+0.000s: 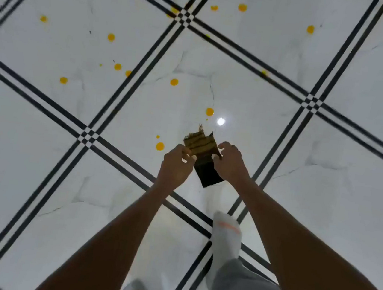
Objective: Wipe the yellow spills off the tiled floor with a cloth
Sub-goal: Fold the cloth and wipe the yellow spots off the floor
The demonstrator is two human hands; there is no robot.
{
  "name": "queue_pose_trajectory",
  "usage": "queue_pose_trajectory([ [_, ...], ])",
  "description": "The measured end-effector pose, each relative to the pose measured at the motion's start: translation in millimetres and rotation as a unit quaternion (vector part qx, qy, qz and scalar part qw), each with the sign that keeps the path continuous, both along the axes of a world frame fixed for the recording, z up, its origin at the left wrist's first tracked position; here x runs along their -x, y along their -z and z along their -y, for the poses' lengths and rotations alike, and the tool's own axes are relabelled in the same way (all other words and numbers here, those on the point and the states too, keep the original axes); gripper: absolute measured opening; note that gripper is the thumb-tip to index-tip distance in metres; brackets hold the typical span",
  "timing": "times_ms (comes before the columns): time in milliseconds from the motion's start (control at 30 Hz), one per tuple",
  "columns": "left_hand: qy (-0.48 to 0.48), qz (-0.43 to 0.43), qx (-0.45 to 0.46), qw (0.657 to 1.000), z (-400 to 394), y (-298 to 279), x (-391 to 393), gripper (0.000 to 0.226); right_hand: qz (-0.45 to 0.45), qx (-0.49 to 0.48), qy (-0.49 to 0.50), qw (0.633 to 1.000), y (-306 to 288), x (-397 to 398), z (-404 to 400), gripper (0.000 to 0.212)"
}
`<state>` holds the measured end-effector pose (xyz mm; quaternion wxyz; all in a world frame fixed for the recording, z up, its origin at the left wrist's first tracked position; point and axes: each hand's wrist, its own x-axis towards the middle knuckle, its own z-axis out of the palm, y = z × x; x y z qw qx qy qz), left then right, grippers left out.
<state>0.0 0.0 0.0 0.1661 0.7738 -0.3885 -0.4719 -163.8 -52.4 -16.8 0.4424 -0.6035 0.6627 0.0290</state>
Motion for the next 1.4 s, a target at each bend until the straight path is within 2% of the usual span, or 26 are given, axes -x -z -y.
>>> queue_pose_trajectory([
  [133, 0.025, 0.036, 0.053, 0.998, 17, 74, 1, 0.019, -0.034, 0.028, 0.002, 0.999, 76, 1, 1, 0.052],
  [267, 0.025, 0.030, 0.053, 0.998, 32, 115, 8, 0.016, -0.012, 0.097, 0.076, 0.992, 114, -6, -3, 0.055],
  [400, -0.009, 0.022, 0.079, 0.997, 31, 139, 19, 0.011, 0.046, 0.094, 0.166, 0.981, 127, -11, -4, 0.022],
  [467, -0.034, 0.024, 0.089, 0.995, 28, 144, 20, 0.010, 0.043, 0.103, 0.148, 0.983, 128, -12, -5, 0.014],
  [600, -0.071, 0.008, 0.097, 0.993, 25, 150, 23, 0.008, 0.049, 0.094, 0.086, 0.991, 128, -15, -10, 0.029],
  [700, -0.096, 0.004, 0.103, 0.990, 29, 152, 25, 0.019, 0.041, 0.131, 0.071, 0.988, 125, -16, -10, 0.027],
  [767, -0.116, -0.033, 0.091, 0.989, 32, 149, 24, 0.034, 0.038, 0.181, 0.058, 0.981, 124, -17, -11, 0.024],
  [833, -0.136, -0.099, 0.068, 0.983, 33, 146, 23, 0.044, 0.073, 0.207, 0.033, 0.975, 120, -21, -15, 0.026],
  [900, -0.174, -0.164, 0.049, 0.970, 33, 142, 19, 0.036, 0.123, 0.198, -0.008, 0.973, 113, -25, -18, 0.027],
  [967, -0.239, -0.234, 0.028, 0.942, 30, 141, 13, 0.012, 0.155, 0.171, -0.046, 0.972, 111, -27, -23, 0.023],
  [1033, -0.273, -0.275, 0.008, 0.922, 26, 139, 7, 0.012, 0.189, 0.146, 0.002, 0.971, 112, -25, -28, 0.017],
  [1100, -0.292, -0.302, -0.002, 0.907, 24, 138, 4, 0.015, 0.217, 0.124, 0.110, 0.962, 114, -23, -29, 0.015],
  [1167, -0.300, -0.322, -0.004, 0.898, 23, 137, 6, 0.012, 0.185, 0.124, 0.142, 0.964, 117, -22, -26, 0.025],
  [1233, -0.293, -0.335, 0.003, 0.895, 22, 138, 7, 0.008, 0.143, 0.126, 0.094, 0.977, 121, -23, -23, 0.036],
  [1400, -0.282, -0.353, 0.041, 0.891, 17, 144, 0, 0.015, 0.145, 0.147, 0.008, 0.978, 116, -29, -26, 0.026],
])
